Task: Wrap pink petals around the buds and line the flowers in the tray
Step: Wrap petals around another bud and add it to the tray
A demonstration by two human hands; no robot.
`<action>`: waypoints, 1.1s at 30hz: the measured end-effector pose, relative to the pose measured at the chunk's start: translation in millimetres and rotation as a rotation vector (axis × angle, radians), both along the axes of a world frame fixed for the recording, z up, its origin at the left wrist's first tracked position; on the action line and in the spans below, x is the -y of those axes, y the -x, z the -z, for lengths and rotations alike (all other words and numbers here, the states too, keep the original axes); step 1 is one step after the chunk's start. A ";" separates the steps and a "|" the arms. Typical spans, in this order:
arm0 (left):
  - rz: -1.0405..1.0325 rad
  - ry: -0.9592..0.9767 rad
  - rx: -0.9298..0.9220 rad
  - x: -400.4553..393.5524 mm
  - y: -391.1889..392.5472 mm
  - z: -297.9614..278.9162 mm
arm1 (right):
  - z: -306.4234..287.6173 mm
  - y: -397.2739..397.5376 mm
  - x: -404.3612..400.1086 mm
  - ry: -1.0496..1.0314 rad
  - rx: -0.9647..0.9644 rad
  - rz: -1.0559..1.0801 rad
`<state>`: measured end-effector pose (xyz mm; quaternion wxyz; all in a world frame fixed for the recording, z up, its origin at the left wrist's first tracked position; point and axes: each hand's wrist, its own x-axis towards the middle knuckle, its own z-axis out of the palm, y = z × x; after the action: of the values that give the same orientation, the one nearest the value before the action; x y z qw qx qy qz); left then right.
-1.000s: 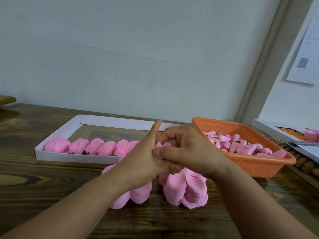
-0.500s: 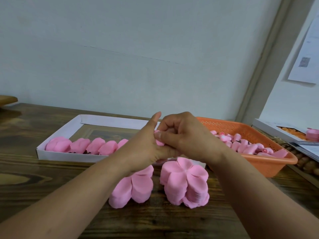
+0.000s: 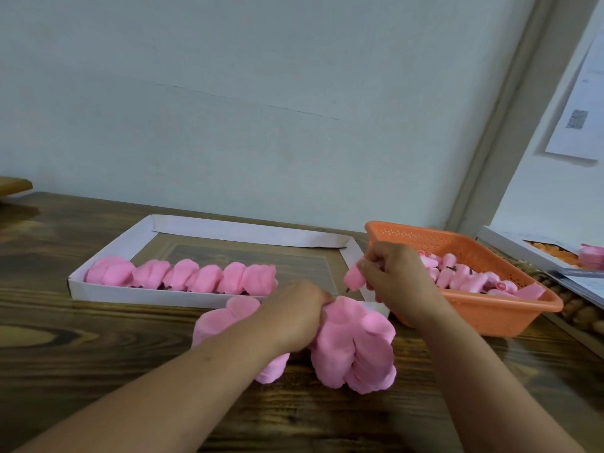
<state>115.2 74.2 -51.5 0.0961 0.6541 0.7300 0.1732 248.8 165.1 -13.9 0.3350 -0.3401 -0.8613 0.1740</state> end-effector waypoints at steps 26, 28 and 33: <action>-0.059 -0.310 -0.203 0.0 -4.6 0.0 | -0.6 2.6 4.5 0.011 0.050 -0.017; -0.054 -0.293 -0.168 0.3 -4.1 -1.9 | -0.8 2.1 4.3 0.005 0.050 -0.017; -0.050 -0.260 0.052 1.7 -2.7 -7.5 | -0.9 0.6 2.8 0.026 0.047 -0.016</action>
<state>117.9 72.6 -44.0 0.0250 0.6381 0.7146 0.2856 248.2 162.3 -13.0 0.3091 -0.3413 -0.8693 0.1798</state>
